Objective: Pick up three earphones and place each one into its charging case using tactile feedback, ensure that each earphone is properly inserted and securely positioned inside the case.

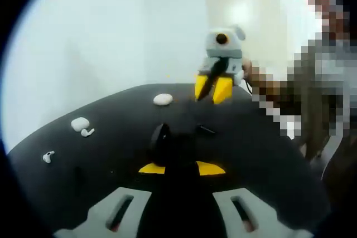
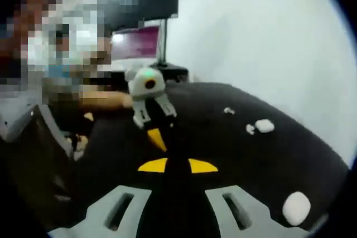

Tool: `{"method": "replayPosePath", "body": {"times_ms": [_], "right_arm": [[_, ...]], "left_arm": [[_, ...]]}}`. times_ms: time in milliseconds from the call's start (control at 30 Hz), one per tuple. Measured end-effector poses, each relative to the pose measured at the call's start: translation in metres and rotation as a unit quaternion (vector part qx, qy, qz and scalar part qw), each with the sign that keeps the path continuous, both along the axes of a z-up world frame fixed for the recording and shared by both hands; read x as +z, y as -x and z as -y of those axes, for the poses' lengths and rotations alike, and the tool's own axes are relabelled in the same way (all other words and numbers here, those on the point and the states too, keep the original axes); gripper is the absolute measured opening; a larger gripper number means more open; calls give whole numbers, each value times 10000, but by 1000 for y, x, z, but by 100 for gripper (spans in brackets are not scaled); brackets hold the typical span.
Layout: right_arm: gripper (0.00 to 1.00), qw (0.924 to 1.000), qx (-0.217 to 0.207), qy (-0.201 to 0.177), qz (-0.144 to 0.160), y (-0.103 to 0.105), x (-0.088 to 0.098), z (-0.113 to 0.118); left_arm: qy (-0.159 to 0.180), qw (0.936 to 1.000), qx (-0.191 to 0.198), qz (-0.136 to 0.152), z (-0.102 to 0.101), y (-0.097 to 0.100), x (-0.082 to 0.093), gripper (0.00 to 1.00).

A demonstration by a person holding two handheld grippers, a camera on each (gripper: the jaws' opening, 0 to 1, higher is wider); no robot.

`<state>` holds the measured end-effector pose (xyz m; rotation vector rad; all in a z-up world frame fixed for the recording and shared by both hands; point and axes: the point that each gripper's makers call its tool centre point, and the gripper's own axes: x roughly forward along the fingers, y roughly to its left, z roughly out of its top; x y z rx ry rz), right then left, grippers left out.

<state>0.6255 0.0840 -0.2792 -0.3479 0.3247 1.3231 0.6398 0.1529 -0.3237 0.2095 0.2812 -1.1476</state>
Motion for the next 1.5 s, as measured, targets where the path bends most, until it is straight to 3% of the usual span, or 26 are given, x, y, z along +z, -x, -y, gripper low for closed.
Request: {"method": "replayPosePath", "body": {"times_ms": [100,267,467,667,800,933,1100,1300,1367,1433,1500], "right_arm": [[15,9963,22,-258,-815,-5,-12,2],[15,9946,-83,-204,-1014,-21,-31,8],[15,9902,391,-438,-1269,-13,-32,5],[15,9896,491,-699,-1155,-19,-18,7],[15,9904,496,-670,-1102,-18,-15,6],[15,9938,607,-299,-887,-11,-23,7],[15,9941,681,85,-836,-4,-39,6],[14,9933,862,221,-737,-2,-48,2],[5,9940,806,169,-722,-7,-45,2],[4,9928,717,-70,-957,-9,-39,2],[4,9924,738,-286,-941,-9,-31,2]], "left_arm": [[-1,10000,6,10,0,-1,0,15],[4,10000,15,6,0,-2,0,15],[5,10000,12,15,0,-3,0,15],[10,10000,5,5,0,-4,0,15],[13,10000,-1,-2,0,-4,0,15],[14,10000,-6,3,0,-3,0,15],[15,10000,-10,5,0,-2,0,15],[14,10000,-7,8,0,-1,0,15],[13,10000,-5,10,0,-1,0,15],[12,10000,-4,14,0,-1,0,15],[12,10000,-4,16,0,-1,0,15]]}}
